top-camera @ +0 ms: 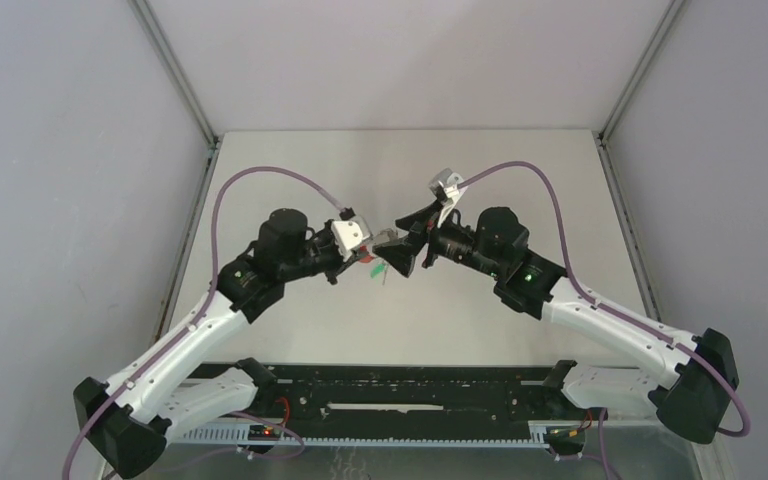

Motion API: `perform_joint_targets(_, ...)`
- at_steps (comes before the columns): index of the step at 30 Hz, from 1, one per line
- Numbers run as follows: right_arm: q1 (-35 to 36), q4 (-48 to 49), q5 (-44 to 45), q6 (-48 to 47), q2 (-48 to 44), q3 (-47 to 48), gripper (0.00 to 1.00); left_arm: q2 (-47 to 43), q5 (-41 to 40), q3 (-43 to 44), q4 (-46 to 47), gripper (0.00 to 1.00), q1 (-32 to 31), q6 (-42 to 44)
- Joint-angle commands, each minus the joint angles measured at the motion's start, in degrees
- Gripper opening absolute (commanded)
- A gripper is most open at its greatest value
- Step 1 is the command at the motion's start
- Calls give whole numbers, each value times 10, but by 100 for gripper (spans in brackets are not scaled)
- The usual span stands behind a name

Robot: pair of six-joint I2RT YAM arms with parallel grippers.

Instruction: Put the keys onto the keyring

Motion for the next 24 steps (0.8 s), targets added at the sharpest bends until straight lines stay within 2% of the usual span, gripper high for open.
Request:
perform_joint_targets(1, -17, -31, 58, 10, -8, 27, 99, 30, -59, 17, 43, 0, 3, 235)
perform_joint_targets(6, -34, -96, 134, 10, -49, 15, 100, 80, -94, -3, 97, 0, 16, 486)
perform_joint_targets(10, -64, -140, 219, 44, -121, -31, 100, 132, -116, -27, 164, 0, 30, 666)
perform_joint_targets(13, -87, -156, 251, 72, -181, -79, 100, 172, -122, -60, 243, 0, 32, 759)
perform_joint_targets(17, -93, -182, 285, 95, -245, -114, 100, 231, -157, -76, 271, 0, 17, 778)
perform_joint_targets(20, -93, -208, 297, 106, -276, -126, 100, 273, -184, -85, 275, 0, -2, 749)
perform_joint_targets(24, -94, -230, 305, 112, -298, -134, 100, 284, -187, -100, 217, 1, -40, 707)
